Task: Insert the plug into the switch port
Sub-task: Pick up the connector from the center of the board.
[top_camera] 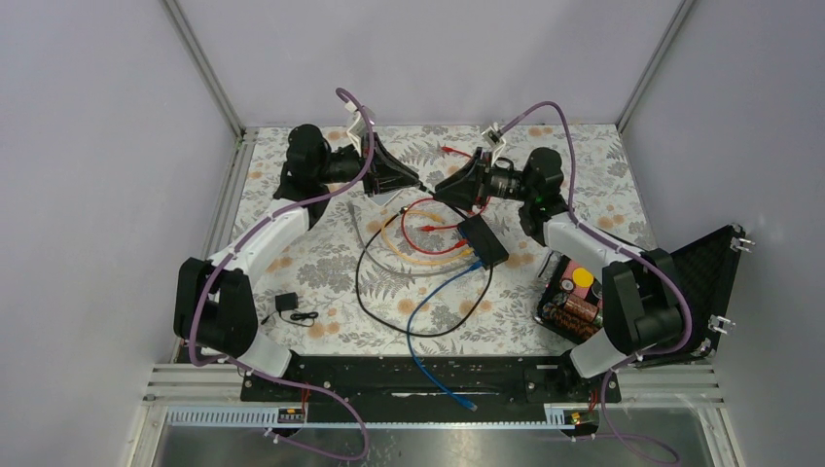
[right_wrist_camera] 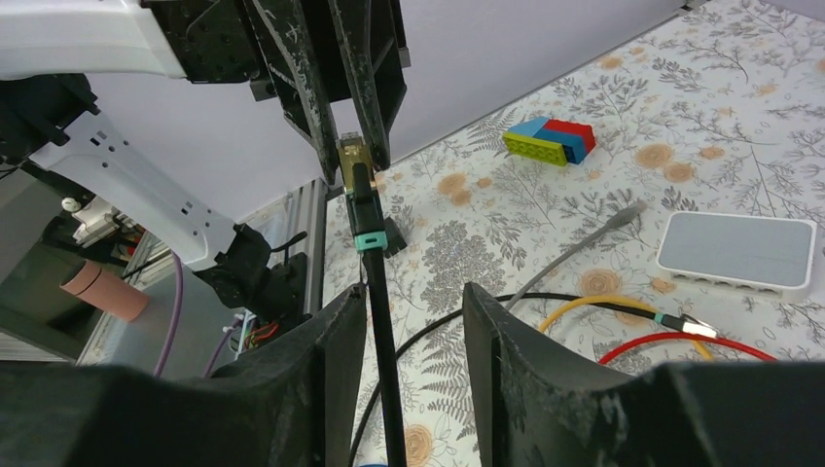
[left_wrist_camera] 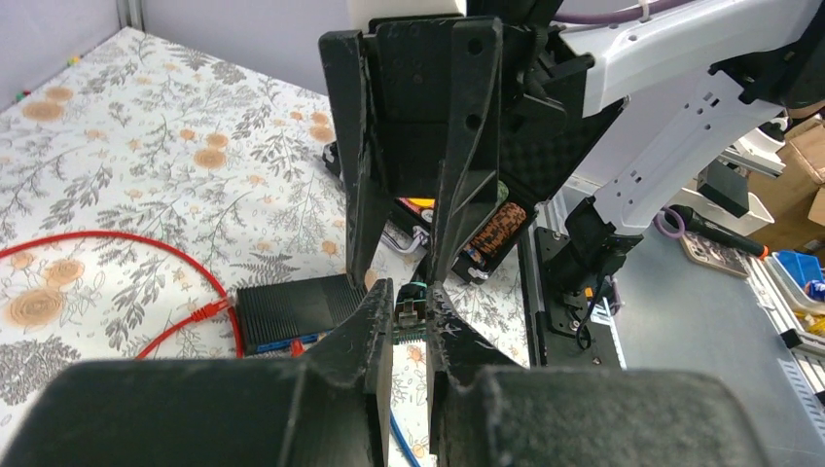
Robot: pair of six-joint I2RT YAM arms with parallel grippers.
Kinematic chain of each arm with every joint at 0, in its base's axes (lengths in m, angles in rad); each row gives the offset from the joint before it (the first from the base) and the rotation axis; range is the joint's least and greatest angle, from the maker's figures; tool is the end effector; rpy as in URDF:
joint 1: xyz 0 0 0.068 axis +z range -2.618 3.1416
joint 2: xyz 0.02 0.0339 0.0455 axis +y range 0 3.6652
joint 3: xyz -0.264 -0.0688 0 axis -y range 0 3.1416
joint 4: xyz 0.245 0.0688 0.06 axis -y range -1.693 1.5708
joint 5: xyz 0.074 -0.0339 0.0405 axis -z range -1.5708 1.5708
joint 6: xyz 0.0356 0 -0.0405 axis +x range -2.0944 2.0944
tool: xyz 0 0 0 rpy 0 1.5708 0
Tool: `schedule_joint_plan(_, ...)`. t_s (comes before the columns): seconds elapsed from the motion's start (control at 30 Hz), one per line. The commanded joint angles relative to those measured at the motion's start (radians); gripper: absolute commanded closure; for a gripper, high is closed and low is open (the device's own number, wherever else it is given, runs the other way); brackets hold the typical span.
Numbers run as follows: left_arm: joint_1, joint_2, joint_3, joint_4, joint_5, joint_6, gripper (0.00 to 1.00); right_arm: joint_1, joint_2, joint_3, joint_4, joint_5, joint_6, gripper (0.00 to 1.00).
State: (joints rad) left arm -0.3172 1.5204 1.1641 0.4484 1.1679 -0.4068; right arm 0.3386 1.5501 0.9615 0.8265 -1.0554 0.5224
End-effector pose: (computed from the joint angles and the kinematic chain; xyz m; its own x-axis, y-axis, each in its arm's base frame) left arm 0.3174 -0.1387 0.3560 -0.3125 -0.0607 -0.9480 0.9462 0.0684 -0.3163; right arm 0.3110 0.1423 0.3129 -0.2870 0.1597 -0.9445 -0.9440 0.1204 0.3072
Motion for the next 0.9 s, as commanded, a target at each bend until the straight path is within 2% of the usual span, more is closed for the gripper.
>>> schedule_joint_plan(0.0, 0.003, 0.006, -0.019, 0.180, 0.055, -0.063, 1.00, 0.028, 0.009, 0.069, 0.063, -0.027, 0.012, 0.53)
schedule_joint_plan(0.3, 0.001, 0.028, -0.027, 0.219, 0.066, -0.094, 1.00, 0.083, 0.042, 0.108, 0.070, -0.014, 0.000, 0.62)
schedule_joint_plan(0.4, 0.001, 0.031, -0.029, 0.236, 0.070, -0.108, 1.00, 0.093, 0.051, 0.105, 0.098, -0.005, 0.007, 0.76)
schedule_joint_plan(0.47, 0.003, 0.031, -0.032, 0.238, 0.069, -0.104, 1.00, 0.093, 0.055, 0.087, 0.163, -0.005, 0.035, 0.95)
schedule_joint_plan(0.5, 0.005, 0.031, -0.035, 0.231, 0.062, -0.097, 1.00, 0.094, 0.059, 0.077, 0.208, -0.012, 0.054, 1.00)
schedule_joint_plan(0.53, 0.011, 0.030, -0.033, 0.203, 0.035, -0.087, 0.96, 0.094, 0.061, 0.063, 0.243, -0.013, 0.066, 1.00)
schedule_joint_plan(0.57, 0.022, 0.030, -0.030, 0.150, -0.019, -0.070, 0.83, 0.094, 0.057, 0.052, 0.241, -0.002, 0.056, 1.00)
schedule_joint_plan(0.6, 0.037, 0.030, -0.020, 0.084, -0.079, -0.050, 0.67, 0.093, 0.050, 0.043, 0.189, 0.020, 0.011, 1.00)
schedule_joint_plan(0.67, 0.068, 0.028, 0.008, -0.105, -0.287, -0.023, 0.48, 0.094, 0.024, 0.036, -0.011, 0.098, -0.140, 1.00)
schedule_joint_plan(0.73, 0.102, 0.035, 0.030, -0.229, -0.442, -0.008, 0.42, 0.094, -0.006, 0.033, -0.203, 0.188, -0.278, 1.00)
schedule_joint_plan(0.87, 0.138, 0.073, 0.080, -0.433, -0.692, 0.088, 0.28, 0.094, -0.049, 0.028, -0.436, 0.357, -0.459, 1.00)
